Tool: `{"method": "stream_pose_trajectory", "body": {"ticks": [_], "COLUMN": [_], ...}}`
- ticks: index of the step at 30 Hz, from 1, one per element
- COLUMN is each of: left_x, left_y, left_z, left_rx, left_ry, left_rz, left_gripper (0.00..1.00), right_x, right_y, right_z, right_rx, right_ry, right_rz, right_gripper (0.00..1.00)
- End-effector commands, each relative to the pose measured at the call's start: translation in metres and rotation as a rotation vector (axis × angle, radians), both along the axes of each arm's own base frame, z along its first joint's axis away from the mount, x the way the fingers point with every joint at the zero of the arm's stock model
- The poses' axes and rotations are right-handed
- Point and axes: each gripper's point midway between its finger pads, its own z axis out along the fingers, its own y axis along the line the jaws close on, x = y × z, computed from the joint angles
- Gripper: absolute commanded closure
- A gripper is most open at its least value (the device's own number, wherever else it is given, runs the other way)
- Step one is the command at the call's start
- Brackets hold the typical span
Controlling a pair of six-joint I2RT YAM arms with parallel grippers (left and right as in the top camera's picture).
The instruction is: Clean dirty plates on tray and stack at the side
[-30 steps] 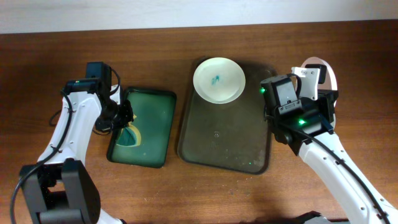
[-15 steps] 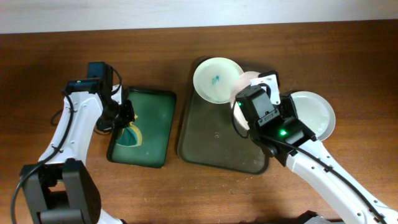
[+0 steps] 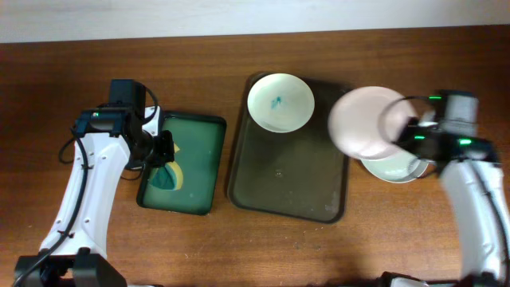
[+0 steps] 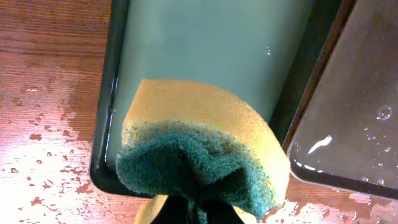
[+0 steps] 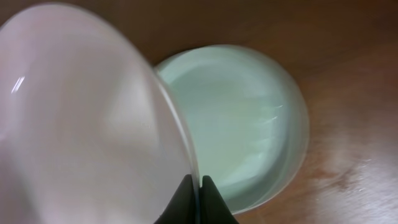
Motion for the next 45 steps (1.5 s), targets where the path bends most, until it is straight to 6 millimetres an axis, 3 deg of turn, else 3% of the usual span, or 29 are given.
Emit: {"method": "stream_pose_trajectory", "body": {"ticks": [1,2,3,4,5,7,10,11,13,14,16,19,20,21,23,24,25,26,29,31,33,34,35,36,38,39,40,42,45], "left_x": [-0.001,-0.001,0.002,0.004,0.005,0.004,0.009,0.013,0.014,0.015,0.019,0.014,0.012,0.011,0.012,0.012,0.012,0.011,0.011,0.011,0.011,0.011,0.01,0.01,0.01,0.011,0.015,0.021,0.014], "left_y": [-0.005,-0.005,-0.005,-0.006,-0.006,-0.005,-0.006,-0.006,-0.006,-0.006,-0.006,-0.006,-0.006,-0.006,-0.006,-0.007,-0.008,-0.011,-0.015,-0.017,-0.017,-0.017,-0.017,-0.017,-0.017,-0.017,-0.018,-0.022,-0.031], "left_z": [0.006,0.006,0.007,0.008,0.009,0.018,0.024,0.02,0.016,0.016,0.007,-0.022,-0.025,-0.027,-0.027,-0.027,-0.027,-0.026,-0.026,-0.026,-0.026,-0.026,-0.026,-0.026,-0.026,-0.026,-0.026,-0.039,-0.088], "left_rx": [-0.012,-0.012,-0.012,-0.012,-0.012,-0.01,-0.009,-0.007,-0.007,-0.008,-0.007,-0.01,-0.01,-0.009,-0.01,-0.013,-0.021,-0.03,-0.031,-0.032,-0.031,-0.031,-0.032,-0.032,-0.032,-0.031,-0.032,-0.03,-0.029], "left_ry": [-0.023,-0.025,-0.036,-0.045,-0.051,-0.083,-0.132,-0.149,-0.151,-0.152,-0.156,-0.116,-0.108,-0.104,-0.107,-0.106,-0.106,-0.106,-0.105,-0.105,-0.106,-0.106,-0.105,-0.105,-0.105,-0.107,-0.127,-0.161,-0.131], "left_rz": [-0.028,-0.028,-0.029,-0.028,-0.028,-0.037,-0.044,-0.054,-0.054,-0.054,-0.053,-0.049,-0.049,-0.049,-0.049,-0.05,-0.052,-0.059,-0.071,-0.076,-0.078,-0.078,-0.077,-0.078,-0.078,-0.078,-0.079,-0.092,-0.12], "left_gripper": [0.97,0.97,0.96,0.97,0.97,0.98,0.96,0.96,0.96,0.94,0.93,0.95,0.94,0.95,0.94,0.94,0.94,0.94,0.94,0.93,0.94,0.94,0.94,0.94,0.94,0.94,0.94,0.94,0.98], "right_x": [-0.019,-0.019,-0.009,-0.003,0.003,0.023,-0.001,-0.014,-0.029,-0.025,0.001,0.075,0.091,0.122,0.15,0.155,0.157,0.154,0.127,0.091,0.053,0.011,-0.012,-0.022,-0.021,-0.011,0.0,0.009,-0.011], "right_y": [-0.061,-0.059,-0.046,-0.04,-0.03,0.04,0.12,0.142,0.176,0.188,0.206,0.196,0.193,0.195,0.208,0.211,0.213,0.213,0.214,0.205,0.2,0.201,0.202,0.203,0.207,0.211,0.215,0.218,0.213], "right_z": [-0.042,-0.058,-0.065,-0.061,-0.052,0.03,0.129,0.149,0.163,0.15,0.09,0.007,-0.007,-0.038,-0.084,-0.106,-0.118,-0.125,-0.101,-0.073,-0.067,-0.075,-0.094,-0.12,-0.141,-0.139,-0.113,-0.053,0.011], "right_rx": [0.182,0.253,0.27,0.253,0.267,0.312,0.124,0.098,0.106,0.107,0.126,0.113,0.096,0.092,0.111,0.113,0.115,0.12,0.204,0.213,0.217,0.225,0.192,0.159,0.174,0.182,0.168,0.131,0.108], "right_ry": [0.063,0.083,0.076,0.062,0.035,-0.158,-0.392,-0.447,-0.491,-0.446,-0.251,-0.039,-0.013,0.005,0.007,0.019,0.028,0.048,0.117,0.215,0.348,0.514,0.595,0.603,0.556,0.51,0.444,0.295,0.165], "right_rz": [-0.198,-0.18,-0.058,-0.006,0.03,0.281,0.542,0.607,0.718,0.746,0.77,0.701,0.686,0.681,0.698,0.703,0.706,0.706,0.661,0.594,0.562,0.564,0.53,0.47,0.425,0.475,0.563,0.655,0.689], "right_gripper": [0.96,0.88,0.57,0.41,0.37,0.37,0.35,0.34,0.32,0.36,0.42,0.43,0.44,0.46,0.51,0.55,0.65,0.95,0.96,0.96,0.96,0.96,0.96,0.96,0.96,0.79,0.69,0.62,0.53]}}
